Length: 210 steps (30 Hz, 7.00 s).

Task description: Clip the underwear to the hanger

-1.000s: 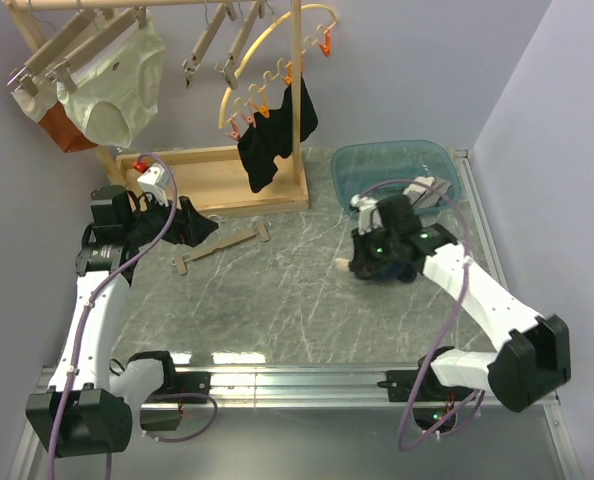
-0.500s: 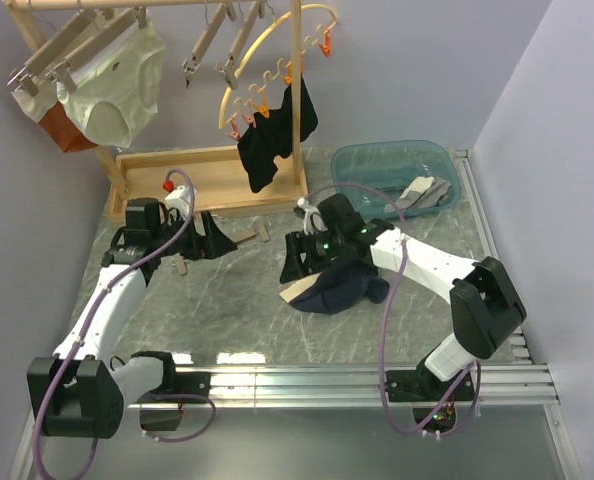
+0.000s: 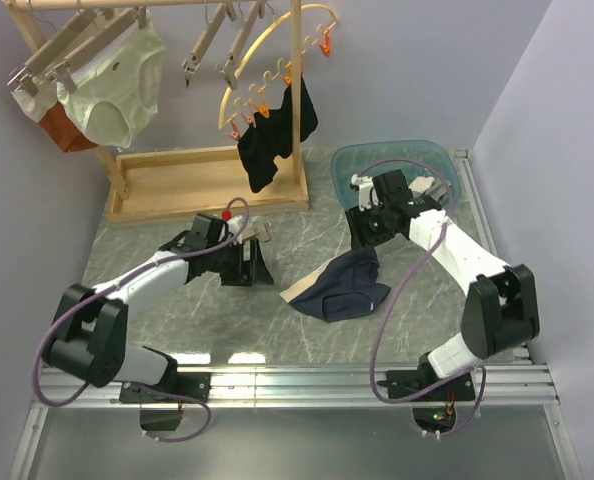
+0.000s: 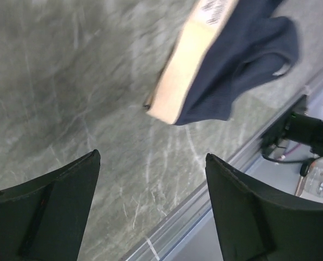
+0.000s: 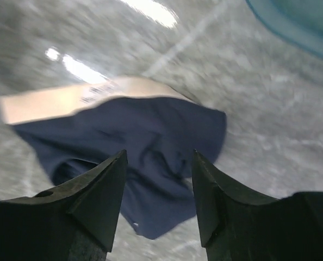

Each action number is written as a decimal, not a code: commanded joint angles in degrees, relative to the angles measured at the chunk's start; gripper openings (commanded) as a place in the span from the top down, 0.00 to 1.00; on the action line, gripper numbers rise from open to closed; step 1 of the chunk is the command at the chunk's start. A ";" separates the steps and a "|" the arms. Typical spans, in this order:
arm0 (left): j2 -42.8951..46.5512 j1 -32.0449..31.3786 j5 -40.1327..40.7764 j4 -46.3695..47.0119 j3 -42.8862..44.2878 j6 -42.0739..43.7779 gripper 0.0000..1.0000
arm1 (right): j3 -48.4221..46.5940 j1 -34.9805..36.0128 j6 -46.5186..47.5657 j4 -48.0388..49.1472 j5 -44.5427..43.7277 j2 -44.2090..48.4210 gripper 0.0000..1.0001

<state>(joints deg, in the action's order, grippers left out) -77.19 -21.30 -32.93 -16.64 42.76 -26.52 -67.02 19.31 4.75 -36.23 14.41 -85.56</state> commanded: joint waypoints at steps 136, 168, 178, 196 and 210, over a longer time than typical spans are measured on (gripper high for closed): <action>-10.35 -4.19 11.66 -2.43 9.09 1.30 1.00 | 29.23 28.40 16.25 14.44 -6.77 21.83 0.67; -11.58 -4.19 9.46 -1.20 9.00 0.95 1.00 | 28.79 25.15 33.83 10.03 8.09 23.42 0.33; -11.58 -4.19 9.02 -0.76 8.83 1.03 1.00 | 29.06 27.80 35.06 16.09 3.52 17.72 0.34; -3.76 2.40 9.82 -10.85 24.98 23.86 1.00 | 9.55 8.48 24.34 2.39 7.47 24.38 1.00; 20.04 -0.06 -6.42 -27.44 15.78 53.21 1.00 | 10.33 8.46 23.37 -9.54 15.11 40.36 1.00</action>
<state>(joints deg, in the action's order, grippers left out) -61.91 -20.58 -32.10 -34.46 60.77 16.49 -56.97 26.83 28.34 -38.98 26.52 -49.93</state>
